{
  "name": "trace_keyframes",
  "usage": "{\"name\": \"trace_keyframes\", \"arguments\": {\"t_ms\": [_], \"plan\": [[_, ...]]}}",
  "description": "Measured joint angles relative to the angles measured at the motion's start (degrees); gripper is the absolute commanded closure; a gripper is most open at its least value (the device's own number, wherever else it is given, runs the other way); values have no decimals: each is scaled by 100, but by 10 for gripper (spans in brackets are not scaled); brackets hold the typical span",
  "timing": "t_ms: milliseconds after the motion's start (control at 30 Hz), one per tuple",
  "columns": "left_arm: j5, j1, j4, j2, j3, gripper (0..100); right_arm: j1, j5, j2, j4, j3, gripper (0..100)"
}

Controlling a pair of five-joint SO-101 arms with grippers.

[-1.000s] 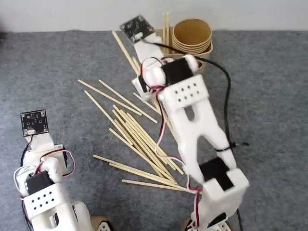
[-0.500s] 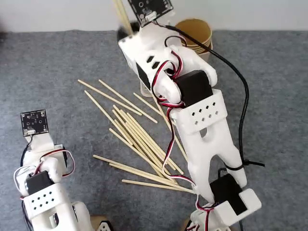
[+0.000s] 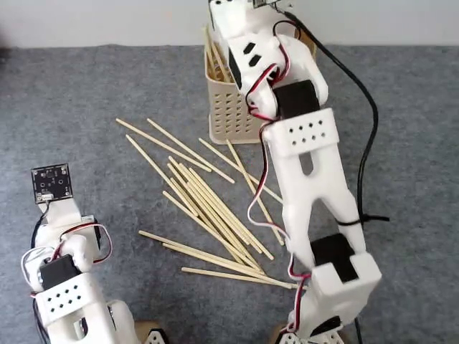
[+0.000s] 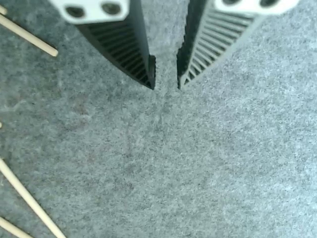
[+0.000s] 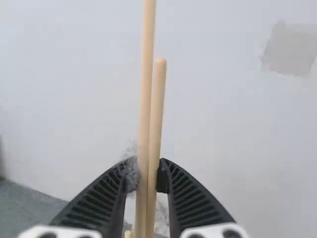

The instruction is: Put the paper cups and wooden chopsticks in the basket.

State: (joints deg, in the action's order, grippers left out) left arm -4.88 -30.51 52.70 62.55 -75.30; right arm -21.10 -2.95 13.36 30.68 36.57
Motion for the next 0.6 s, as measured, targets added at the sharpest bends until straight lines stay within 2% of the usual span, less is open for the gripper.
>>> {"name": "trace_keyframes", "arguments": {"t_ms": [233, 433, 600], "plan": [[0, 0, -26, 0, 0, 927, 308, 193, 941, -281, 0, 979], [0, 0, -26, 0, 0, 927, 273, 193, 1046, 79, -9, 797], [0, 0, -26, 0, 0, 927, 308, 211, 967, 642, -9, 801]]}}
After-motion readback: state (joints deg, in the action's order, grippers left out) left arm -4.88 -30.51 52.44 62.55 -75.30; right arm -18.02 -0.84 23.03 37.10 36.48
